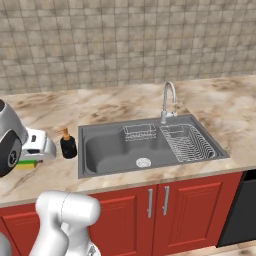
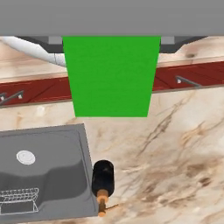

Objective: Locate and retrieve the sponge and soap dispenser from the cabinet. Place them next to the sink.

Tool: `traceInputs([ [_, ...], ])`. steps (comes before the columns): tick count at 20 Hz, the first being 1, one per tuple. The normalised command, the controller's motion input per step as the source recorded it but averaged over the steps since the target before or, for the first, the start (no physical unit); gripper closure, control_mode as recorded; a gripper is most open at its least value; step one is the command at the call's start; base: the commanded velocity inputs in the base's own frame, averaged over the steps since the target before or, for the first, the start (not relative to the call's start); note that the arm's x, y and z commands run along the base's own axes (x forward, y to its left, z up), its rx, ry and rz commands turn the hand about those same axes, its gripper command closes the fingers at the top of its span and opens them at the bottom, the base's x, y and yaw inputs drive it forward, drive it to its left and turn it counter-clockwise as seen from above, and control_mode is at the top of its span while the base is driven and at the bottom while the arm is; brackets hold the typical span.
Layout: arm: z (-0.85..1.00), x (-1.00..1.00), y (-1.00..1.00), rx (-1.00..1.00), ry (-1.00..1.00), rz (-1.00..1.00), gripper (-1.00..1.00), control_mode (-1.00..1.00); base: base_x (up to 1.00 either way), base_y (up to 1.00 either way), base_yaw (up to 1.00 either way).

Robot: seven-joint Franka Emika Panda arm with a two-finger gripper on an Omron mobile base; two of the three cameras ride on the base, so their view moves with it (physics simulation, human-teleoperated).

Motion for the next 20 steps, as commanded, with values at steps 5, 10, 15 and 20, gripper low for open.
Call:
traceInputs([
  [5,-0.57,0.29,0.04,0.01,-0.24,0.0,1.0,-1.0,0.0,0.0,0.0],
  [10,-0.45,0.3,0.0,0.02,-0.28,0.0,1.0,-1.0,0.0,0.0,0.0],
  [15,-0.57,0.13,-0.06,0.01,-0.07,-0.02,1.0,-1.0,0.0,0.0,0.0],
  [20,-0.42,0.01,-0.03,0.02,0.04,-0.04,1.0,-1.0,0.0,0.0,0.0],
])
